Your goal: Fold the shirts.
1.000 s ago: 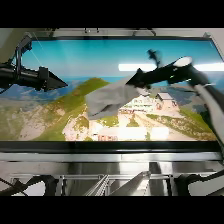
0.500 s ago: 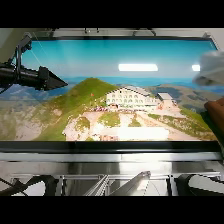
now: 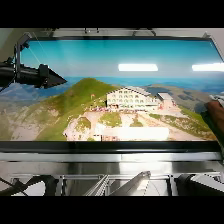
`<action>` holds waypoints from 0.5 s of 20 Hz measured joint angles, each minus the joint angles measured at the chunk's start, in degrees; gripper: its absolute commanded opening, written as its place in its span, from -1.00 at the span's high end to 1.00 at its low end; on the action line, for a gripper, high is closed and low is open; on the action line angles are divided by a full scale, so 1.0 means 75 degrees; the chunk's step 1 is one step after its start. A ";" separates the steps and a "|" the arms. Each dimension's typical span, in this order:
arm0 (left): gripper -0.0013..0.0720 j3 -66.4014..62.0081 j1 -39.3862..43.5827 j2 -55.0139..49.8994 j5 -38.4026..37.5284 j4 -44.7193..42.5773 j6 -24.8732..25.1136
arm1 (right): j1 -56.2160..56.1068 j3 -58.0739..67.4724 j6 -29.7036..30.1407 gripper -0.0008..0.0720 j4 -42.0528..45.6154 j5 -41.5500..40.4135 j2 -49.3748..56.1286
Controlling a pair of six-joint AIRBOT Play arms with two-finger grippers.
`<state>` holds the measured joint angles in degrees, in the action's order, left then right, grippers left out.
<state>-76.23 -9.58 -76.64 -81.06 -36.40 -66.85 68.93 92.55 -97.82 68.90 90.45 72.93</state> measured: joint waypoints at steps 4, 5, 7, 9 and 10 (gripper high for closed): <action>0.83 0.0000 0.0000 0.0000 0.0055 -0.0006 0.0067 | 0.0189 -0.0577 -0.0099 0.93 0.1233 0.0291 -0.0061; 0.83 0.0000 0.0000 0.0000 0.0076 -0.0006 0.0073 | 0.0207 -0.0801 -0.0102 0.93 0.1469 0.0230 -0.0064; 0.83 0.0000 0.0000 0.0000 0.0076 -0.0012 0.0099 | 0.0233 -0.1314 -0.0093 0.93 0.2063 0.0003 -0.0073; 0.83 0.0000 0.0000 0.0000 0.0076 -0.0012 0.0102 | 0.0254 -0.1824 -0.0061 0.06 0.2646 -0.0224 -0.0067; 0.83 0.0000 0.0000 0.0000 0.0073 -0.0012 0.0105 | 0.0256 -0.2052 -0.0038 -0.62 0.2873 -0.0309 -0.0047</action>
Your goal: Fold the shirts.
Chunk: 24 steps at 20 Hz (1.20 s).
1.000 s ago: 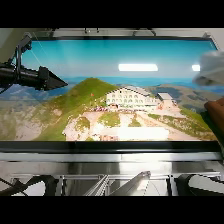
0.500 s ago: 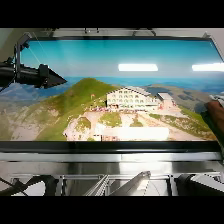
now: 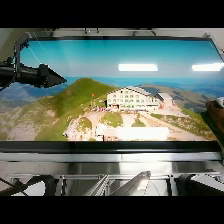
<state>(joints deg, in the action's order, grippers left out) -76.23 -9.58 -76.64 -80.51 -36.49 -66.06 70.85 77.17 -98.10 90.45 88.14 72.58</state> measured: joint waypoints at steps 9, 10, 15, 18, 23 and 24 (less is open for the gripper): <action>0.83 0.0000 0.0000 0.0000 0.0003 0.0009 0.0017 | -0.0087 0.0251 -0.0122 0.93 0.0000 0.0662 0.0216; 0.84 0.0000 0.0000 0.0000 0.0009 0.0012 0.0017 | -0.0198 0.0516 -0.0128 0.93 -0.0373 0.0766 0.0219; 0.92 -0.0204 0.0006 0.0020 -0.0181 0.0009 0.0070 | -0.1795 0.1469 0.0303 0.94 -0.2302 0.0361 -0.0032; 0.92 -0.0017 0.0079 0.0303 -0.0408 0.0015 0.0195 | -0.3445 0.1142 0.0711 0.94 -0.2649 -0.0204 -0.0612; 0.91 0.2148 0.0125 0.1830 -0.0574 -0.0134 0.0286 | -0.5557 -0.1821 0.0973 0.94 -0.2212 -0.0606 -0.2672; 0.91 0.2702 0.0125 0.2221 -0.0551 -0.0259 0.0315 | -0.5808 -0.2600 0.0976 0.94 -0.2241 -0.0705 -0.3214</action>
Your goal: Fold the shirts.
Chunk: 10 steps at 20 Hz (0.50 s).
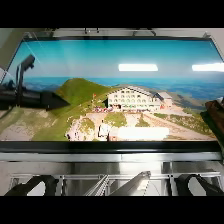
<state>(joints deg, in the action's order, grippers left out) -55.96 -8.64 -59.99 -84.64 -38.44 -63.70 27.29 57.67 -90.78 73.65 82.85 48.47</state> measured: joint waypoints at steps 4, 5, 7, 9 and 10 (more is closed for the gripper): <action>0.91 0.1973 0.0000 0.1367 0.0350 -0.0326 0.0172 | -0.0918 -0.2830 0.0262 0.94 -0.0985 -0.0883 -0.1778; 0.91 0.2346 0.0000 0.1614 0.0399 -0.0370 0.0198 | -0.1128 -0.3217 0.0309 0.94 -0.1169 -0.1090 -0.1967; 0.91 0.2885 0.0000 0.1973 0.0478 -0.0425 0.0248 | -0.1521 -0.3719 0.0408 0.93 -0.1498 -0.1425 -0.2174; 0.92 0.3232 0.0000 0.2215 0.0513 -0.0475 0.0268 | -0.1804 -0.3972 0.0463 0.93 -0.1824 -0.1705 -0.2270; 0.92 0.3337 0.0003 0.2302 0.0536 -0.0493 0.0283 | -0.1894 -0.4048 0.0469 0.93 -0.1985 -0.1763 -0.2296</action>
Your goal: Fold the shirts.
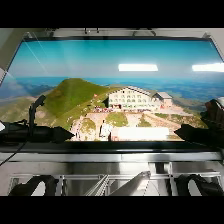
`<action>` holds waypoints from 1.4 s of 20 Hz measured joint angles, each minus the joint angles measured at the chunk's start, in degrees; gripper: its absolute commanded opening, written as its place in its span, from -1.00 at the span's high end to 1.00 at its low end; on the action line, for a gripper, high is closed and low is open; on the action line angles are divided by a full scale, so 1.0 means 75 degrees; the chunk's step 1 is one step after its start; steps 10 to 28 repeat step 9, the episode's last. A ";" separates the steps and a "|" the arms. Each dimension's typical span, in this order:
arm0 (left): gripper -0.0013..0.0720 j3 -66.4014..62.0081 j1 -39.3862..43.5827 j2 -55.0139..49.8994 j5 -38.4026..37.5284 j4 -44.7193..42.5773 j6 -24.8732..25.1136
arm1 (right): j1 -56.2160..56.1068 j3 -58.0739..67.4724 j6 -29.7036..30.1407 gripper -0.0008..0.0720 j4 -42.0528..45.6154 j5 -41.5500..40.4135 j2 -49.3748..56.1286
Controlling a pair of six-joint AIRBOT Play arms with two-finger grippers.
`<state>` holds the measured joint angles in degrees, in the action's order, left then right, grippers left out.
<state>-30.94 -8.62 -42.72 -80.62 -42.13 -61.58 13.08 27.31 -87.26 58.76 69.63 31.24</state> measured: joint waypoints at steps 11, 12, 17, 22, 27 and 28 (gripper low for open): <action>0.92 0.0268 -0.0003 0.0772 0.0131 -0.0047 0.0017 | -0.0221 -0.0184 0.0047 0.93 -0.0737 -0.0050 -0.0067; 0.92 0.0268 -0.0003 0.0772 0.0131 -0.0047 0.0017 | -0.0221 -0.0184 0.0047 0.93 -0.0737 -0.0050 -0.0067; 0.92 0.0268 -0.0003 0.0772 0.0131 -0.0047 0.0017 | -0.0221 -0.0184 0.0047 0.93 -0.0737 -0.0050 -0.0067; 0.92 0.0268 -0.0003 0.0772 0.0131 -0.0047 0.0017 | -0.0221 -0.0184 0.0047 0.93 -0.0737 -0.0050 -0.0067; 0.92 0.0268 -0.0003 0.0772 0.0131 -0.0047 0.0017 | -0.0221 -0.0184 0.0047 0.93 -0.0737 -0.0050 -0.0067; 0.92 0.0268 -0.0003 0.0772 0.0131 -0.0047 0.0017 | -0.0221 -0.0184 0.0047 0.93 -0.0737 -0.0050 -0.0067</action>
